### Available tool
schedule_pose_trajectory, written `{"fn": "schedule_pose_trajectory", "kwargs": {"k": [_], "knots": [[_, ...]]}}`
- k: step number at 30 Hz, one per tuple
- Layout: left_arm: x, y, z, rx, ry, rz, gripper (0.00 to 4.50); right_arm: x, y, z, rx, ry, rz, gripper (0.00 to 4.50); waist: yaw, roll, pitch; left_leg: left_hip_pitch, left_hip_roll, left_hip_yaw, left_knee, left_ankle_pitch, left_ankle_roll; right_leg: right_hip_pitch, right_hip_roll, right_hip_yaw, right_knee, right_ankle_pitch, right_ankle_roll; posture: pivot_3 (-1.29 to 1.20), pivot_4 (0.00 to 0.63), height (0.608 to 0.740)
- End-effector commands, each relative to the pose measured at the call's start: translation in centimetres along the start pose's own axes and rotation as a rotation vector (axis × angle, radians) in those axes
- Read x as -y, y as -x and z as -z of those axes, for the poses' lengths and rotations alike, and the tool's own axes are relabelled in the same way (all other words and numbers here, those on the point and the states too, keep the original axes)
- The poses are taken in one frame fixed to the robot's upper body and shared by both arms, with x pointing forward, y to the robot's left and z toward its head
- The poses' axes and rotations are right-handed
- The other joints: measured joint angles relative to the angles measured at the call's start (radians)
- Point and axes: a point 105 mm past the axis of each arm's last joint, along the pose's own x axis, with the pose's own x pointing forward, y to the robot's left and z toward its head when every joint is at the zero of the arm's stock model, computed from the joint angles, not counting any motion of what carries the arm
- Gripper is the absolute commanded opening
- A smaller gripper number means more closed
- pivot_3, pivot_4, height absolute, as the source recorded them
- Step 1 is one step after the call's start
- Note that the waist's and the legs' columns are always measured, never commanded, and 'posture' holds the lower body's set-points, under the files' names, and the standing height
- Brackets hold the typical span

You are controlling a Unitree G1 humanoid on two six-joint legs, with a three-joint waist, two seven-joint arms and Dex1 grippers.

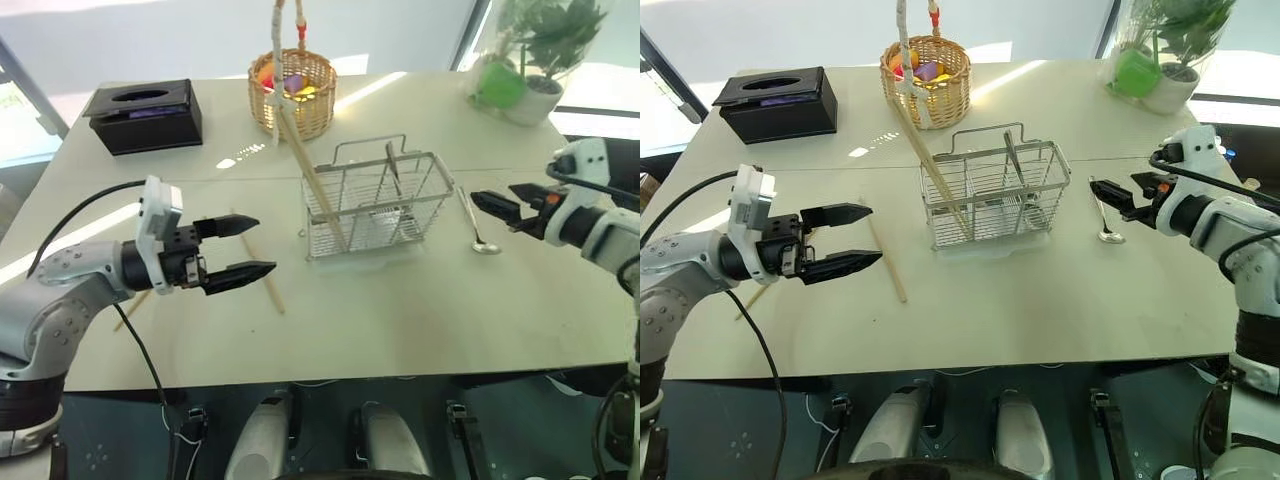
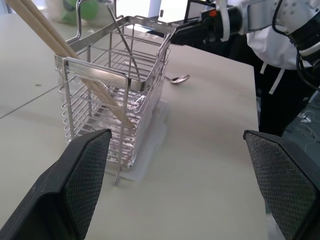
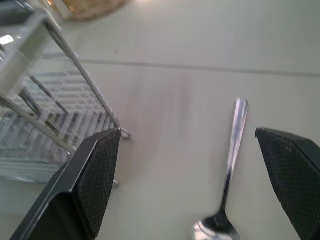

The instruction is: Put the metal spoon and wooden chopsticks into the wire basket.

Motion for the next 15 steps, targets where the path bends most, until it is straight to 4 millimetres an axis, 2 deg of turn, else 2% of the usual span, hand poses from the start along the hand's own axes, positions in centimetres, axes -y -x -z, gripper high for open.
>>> {"fn": "schedule_pose_trajectory", "kwargs": {"k": [1, 9, 15], "knots": [[0.5, 0.3, -1.2, 0.033, -0.057, -0.024, 4.5, 1.1, -0.6, -1.4, 0.031, 0.052, 0.018, 4.44, -0.001, 0.001, 0.0, 0.0, 0.0, 0.0, 0.0, 0.0, 0.0, 0.0, 0.0, 0.0, 0.0, 0.0, 0.001, 0.0, 0.15, 0.74], [0.9, 0.5, -1.3, 0.057, -0.06, -0.077, 4.5, 1.7, -3.9, 0.4, -0.005, 0.087, 0.033, 4.44, 0.002, 0.001, 0.0, 0.002, 0.0, 0.0, 0.003, 0.0, 0.0, 0.002, 0.0, 0.0, 0.002, 0.001, 0.002, 0.0, 0.15, 0.74], [1.0, 0.6, -1.7, 0.077, -0.069, -0.111, 4.5, 1.6, -5.7, 3.2, -0.061, 0.12, 0.047, 4.44, 0.002, 0.001, 0.0, 0.002, 0.0, 0.0, 0.004, 0.0, 0.0, 0.002, 0.0, 0.0, 0.001, 0.002, 0.003, 0.0, 0.15, 0.74]]}}
